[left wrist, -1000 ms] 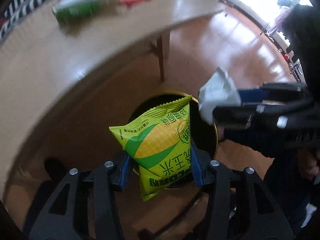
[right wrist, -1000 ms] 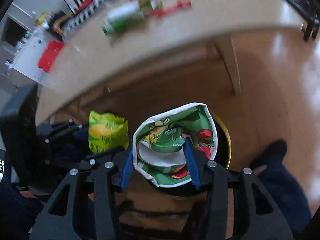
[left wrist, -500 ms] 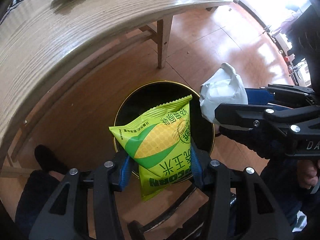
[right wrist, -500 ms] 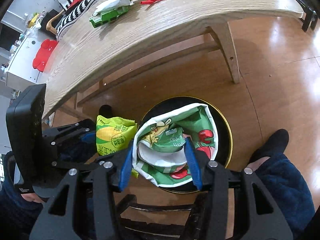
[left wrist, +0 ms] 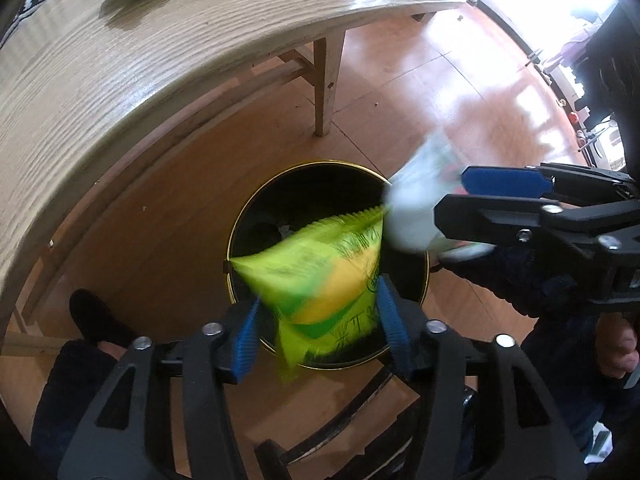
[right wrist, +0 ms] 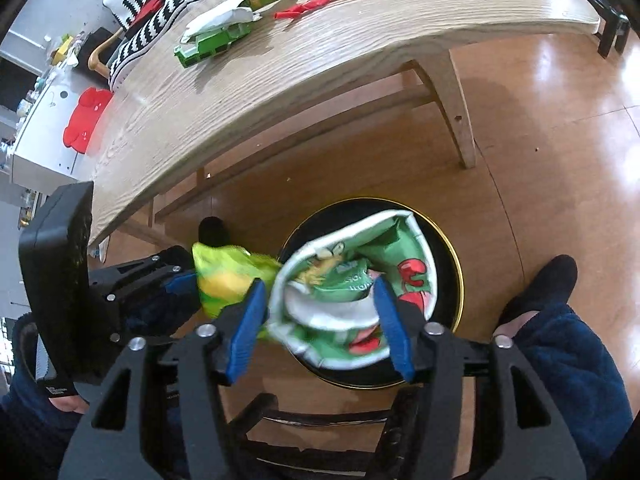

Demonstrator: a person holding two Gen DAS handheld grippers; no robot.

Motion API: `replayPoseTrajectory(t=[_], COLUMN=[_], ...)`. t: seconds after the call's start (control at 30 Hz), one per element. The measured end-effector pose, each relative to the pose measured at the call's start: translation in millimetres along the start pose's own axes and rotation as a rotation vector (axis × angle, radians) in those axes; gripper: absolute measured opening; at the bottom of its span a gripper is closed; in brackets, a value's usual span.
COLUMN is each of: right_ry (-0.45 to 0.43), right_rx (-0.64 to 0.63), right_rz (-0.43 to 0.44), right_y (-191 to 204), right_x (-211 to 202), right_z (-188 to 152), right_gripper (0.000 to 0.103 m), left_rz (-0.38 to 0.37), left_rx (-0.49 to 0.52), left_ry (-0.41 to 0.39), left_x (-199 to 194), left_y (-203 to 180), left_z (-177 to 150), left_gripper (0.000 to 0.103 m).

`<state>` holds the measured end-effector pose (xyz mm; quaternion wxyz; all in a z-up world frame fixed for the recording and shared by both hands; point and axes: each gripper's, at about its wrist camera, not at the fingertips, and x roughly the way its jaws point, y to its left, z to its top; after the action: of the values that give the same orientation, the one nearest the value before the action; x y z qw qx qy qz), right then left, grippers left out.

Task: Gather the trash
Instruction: 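Carry both bags over the black bin and open both tools to drop them, then grasp the green plastic tray with the left tool while the right tool grasps the white paper box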

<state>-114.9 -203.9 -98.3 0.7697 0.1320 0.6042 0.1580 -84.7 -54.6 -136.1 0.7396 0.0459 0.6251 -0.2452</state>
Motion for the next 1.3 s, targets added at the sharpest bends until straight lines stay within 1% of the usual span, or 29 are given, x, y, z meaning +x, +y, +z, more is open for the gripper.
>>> replayPoseTrajectory(t=[0.03,0.07,0.4,0.53,0.6,0.63,0.7,0.77,0.8,0.87,0.93,0.97,1.0,1.07,1.13,1.17,1.27,1.3], right_ry=[-0.006,-0.01,-0.02,-0.034,-0.059,-0.074,-0.131,-0.184,-0.221,-0.262,-0.304,-0.318,-0.329,-0.321,-0.306,-0.298,-0.283,-0.257], right_rx=[0.0,0.0,0.005,-0.001,-0.004,-0.01,-0.044,-0.089,-0.126,-0.18,-0.242,-0.266,-0.293,-0.323,-0.355,-0.376,-0.435,-0.455], right_rz=[-0.002,-0.004,0.0,0.003,0.016,0.02,0.019,0.016,0.011,0.019,0.032,0.035,0.041,0.085,0.118,0.126,0.118,0.137], right_y=[0.4,0.4,1.8,4.7,6.4,7.4,13.7,22.6,30.0,40.1,53.4,59.2,64.8,70.8,76.6,79.4,84.8,86.3], right_x=[-1.3,-2.4,-6.1,-10.4,-17.7,-21.8,-36.7,-50.4,-60.4,-73.1,-84.8,-87.6,-89.4,-86.9,-79.2,-73.1,-49.2,-37.7], right_z=[-0.1,0.0,1.4,1.8,2.6,3.5,8.0,14.2,19.5,29.9,47.3,55.3,70.3,97.8,126.6,141.3,181.1,194.6], right_gripper=[0.069,0.069,0.069,0.069,0.069,0.069,0.069,0.076,0.078,0.083,0.087,0.088,0.088,0.088,0.089,0.091,0.092,0.092], left_rz=[0.0,0.004,0.013,0.025,0.032,0.042,0.059,0.072,0.081,0.115,0.153,0.177,0.193,0.214,0.243,0.253,0.216,0.198], left_rx=[-0.001,0.001,0.001,0.016,0.038,0.057,0.082,0.084,0.077,0.046,0.02,0.004,-0.001,0.037,0.065,0.072,0.059,0.06], left_ry=[-0.001,-0.004,-0.017,-0.042,-0.068,-0.095,-0.142,-0.198,-0.224,-0.279,-0.313,-0.332,-0.342,-0.343,-0.35,-0.356,-0.362,-0.363], left_x=[0.3,0.2,-3.4,-11.3,-20.9,-29.3,-43.4,-61.3,-69.9,-86.8,-98.1,-103.3,-106.0,-105.2,-102.5,-99.7,-93.4,-90.1], left_y=[-0.2,-0.8,0.9,0.3,-1.5,-3.6,-4.6,0.8,6.3,22.9,40.0,49.8,57.2,69.9,79.2,86.0,104.1,107.9], left_z=[0.2,0.6,1.2,2.2,3.8,5.5,8.7,14.6,18.5,28.8,39.5,46.1,52.7,70.7,84.7,92.0,108.8,113.1], left_gripper=[0.066,0.072,0.074,0.074,0.074,0.074,0.073,0.074,0.074,0.074,0.077,0.078,0.079,0.082,0.082,0.082,0.082,0.082])
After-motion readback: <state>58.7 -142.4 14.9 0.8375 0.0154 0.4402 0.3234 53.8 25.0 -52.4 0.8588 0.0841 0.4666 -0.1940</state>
